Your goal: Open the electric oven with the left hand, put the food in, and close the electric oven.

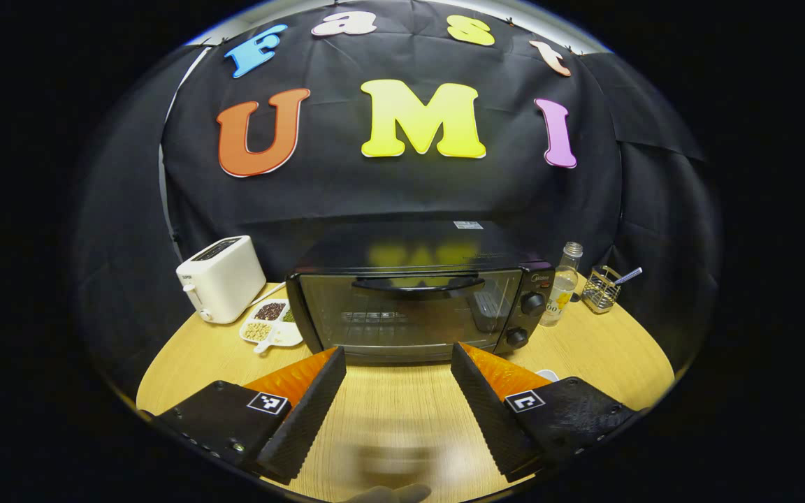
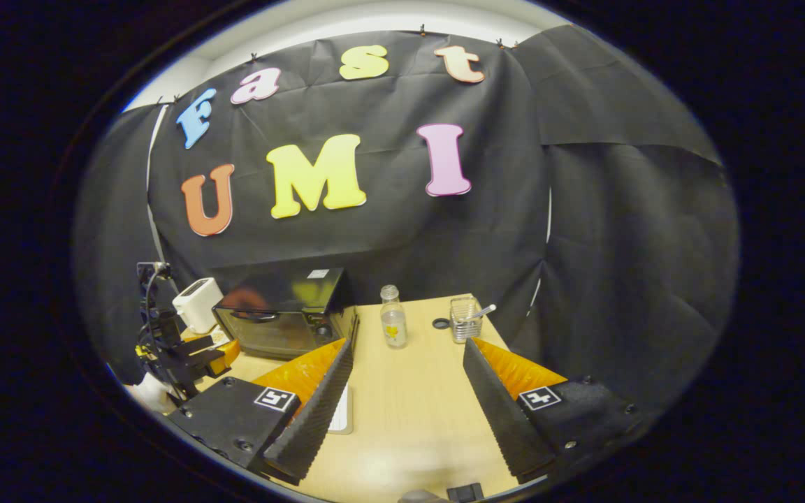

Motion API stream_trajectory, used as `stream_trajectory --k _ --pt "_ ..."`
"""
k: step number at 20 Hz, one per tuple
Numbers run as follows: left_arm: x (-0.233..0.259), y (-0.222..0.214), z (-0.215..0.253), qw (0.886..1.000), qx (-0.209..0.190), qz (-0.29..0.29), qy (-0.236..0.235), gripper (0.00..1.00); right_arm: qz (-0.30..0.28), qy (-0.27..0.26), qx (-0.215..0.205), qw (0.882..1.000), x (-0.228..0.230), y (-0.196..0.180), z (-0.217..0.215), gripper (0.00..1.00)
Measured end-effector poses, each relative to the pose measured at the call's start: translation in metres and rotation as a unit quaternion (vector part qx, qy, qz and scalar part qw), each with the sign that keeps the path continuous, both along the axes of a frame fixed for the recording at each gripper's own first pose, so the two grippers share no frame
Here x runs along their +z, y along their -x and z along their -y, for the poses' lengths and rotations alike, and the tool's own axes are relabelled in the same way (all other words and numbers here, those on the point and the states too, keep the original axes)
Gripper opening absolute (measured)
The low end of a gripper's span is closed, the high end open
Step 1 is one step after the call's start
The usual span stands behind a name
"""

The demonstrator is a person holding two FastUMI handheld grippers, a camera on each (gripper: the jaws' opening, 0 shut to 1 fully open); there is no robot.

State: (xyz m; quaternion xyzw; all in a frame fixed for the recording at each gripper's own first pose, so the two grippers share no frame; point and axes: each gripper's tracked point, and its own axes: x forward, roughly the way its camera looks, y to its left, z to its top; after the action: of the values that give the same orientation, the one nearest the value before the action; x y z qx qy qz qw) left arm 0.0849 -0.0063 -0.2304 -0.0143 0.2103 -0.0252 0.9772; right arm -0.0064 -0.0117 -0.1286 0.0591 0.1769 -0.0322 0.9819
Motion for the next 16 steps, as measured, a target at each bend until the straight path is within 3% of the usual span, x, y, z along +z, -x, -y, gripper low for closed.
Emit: stream_trajectory --k 4,8,13,16 --pt "0.032 0.034 -0.023 0.999 0.021 0.026 -0.009 0.97 0.006 -0.003 0.025 1.0 -0.007 -0.012 -0.021 1.0" --pt "0.099 0.062 -0.04 0.994 0.036 0.09 -0.042 0.96 0.04 0.003 0.046 0.998 0.018 -0.021 -0.037 1.0" --pt "0.189 0.081 -0.058 0.981 0.063 0.173 -0.057 0.96 0.145 0.026 0.059 0.987 0.102 -0.028 -0.05 0.96" --pt "0.228 0.084 -0.059 0.976 0.074 0.202 -0.035 0.96 0.205 0.034 0.066 0.976 0.154 -0.023 -0.059 1.0"
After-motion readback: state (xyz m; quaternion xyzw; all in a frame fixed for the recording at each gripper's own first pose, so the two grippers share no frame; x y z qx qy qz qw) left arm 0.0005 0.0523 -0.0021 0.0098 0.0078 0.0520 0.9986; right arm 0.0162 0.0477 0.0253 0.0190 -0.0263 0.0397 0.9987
